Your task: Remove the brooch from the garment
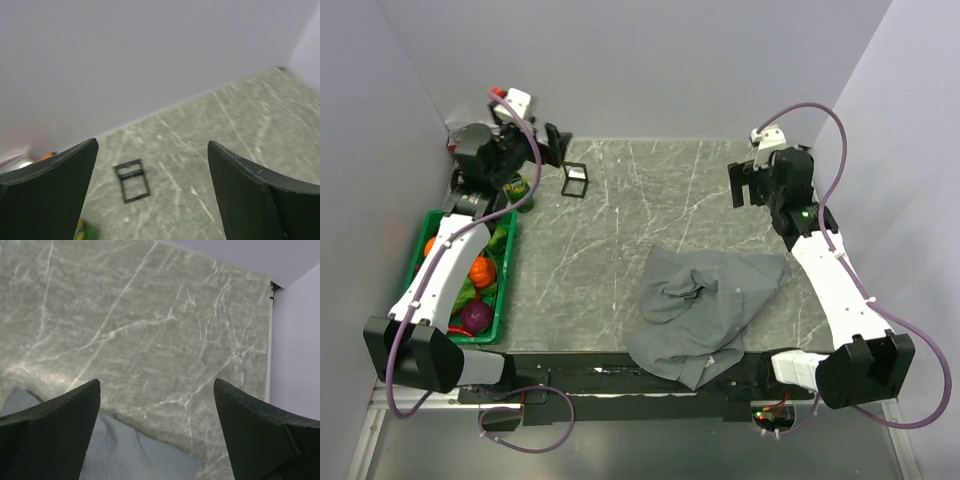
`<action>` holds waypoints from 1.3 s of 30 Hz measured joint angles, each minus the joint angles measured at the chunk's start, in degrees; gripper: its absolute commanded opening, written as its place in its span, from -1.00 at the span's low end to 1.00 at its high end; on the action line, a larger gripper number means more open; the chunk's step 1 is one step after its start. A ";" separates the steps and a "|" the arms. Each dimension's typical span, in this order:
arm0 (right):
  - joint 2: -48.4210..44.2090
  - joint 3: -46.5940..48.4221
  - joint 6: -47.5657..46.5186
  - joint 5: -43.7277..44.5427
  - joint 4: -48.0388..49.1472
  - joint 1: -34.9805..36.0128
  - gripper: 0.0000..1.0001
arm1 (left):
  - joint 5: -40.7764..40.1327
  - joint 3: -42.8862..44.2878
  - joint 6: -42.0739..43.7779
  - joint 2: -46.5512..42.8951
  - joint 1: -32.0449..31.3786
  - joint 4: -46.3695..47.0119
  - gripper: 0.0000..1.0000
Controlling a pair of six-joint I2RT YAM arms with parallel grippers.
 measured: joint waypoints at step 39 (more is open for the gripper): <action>31.04 7.34 -19.98 -30.95 -42.75 -22.21 -0.98 | 21.79 8.87 8.41 45.38 -23.08 -12.39 0.36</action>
